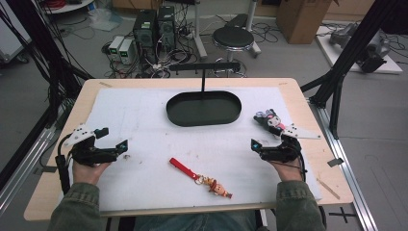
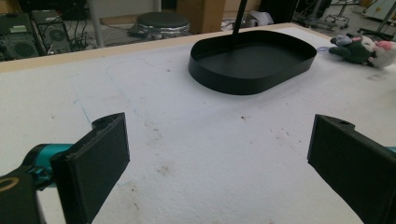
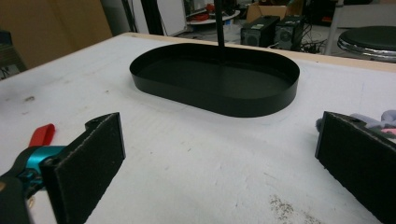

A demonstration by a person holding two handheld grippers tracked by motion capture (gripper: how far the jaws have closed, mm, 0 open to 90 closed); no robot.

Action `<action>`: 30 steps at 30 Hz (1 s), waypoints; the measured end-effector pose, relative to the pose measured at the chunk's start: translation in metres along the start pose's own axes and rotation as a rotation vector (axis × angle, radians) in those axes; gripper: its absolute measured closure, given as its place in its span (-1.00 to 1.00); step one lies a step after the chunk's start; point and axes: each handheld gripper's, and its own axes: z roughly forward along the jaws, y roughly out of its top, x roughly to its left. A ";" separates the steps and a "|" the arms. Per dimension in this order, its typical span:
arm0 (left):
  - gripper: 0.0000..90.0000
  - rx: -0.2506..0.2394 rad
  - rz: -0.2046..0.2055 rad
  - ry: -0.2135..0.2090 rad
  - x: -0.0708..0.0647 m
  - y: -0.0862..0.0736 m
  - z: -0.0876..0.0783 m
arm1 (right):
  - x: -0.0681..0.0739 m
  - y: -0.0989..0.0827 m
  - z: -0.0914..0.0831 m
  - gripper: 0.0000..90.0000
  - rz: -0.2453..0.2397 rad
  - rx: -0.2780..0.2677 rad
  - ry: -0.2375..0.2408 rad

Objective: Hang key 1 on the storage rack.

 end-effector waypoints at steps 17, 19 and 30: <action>-0.87 0.010 -0.007 -0.007 0.001 0.000 0.000 | 0.002 -0.001 0.007 -0.99 -0.024 0.042 0.001; -0.87 0.012 -0.007 -0.010 0.002 -0.001 0.001 | 0.003 -0.001 0.007 -0.99 -0.022 0.047 -0.002; -0.87 0.038 -0.007 -0.030 0.001 -0.002 0.003 | 0.006 0.002 0.016 -0.99 -0.036 0.111 0.015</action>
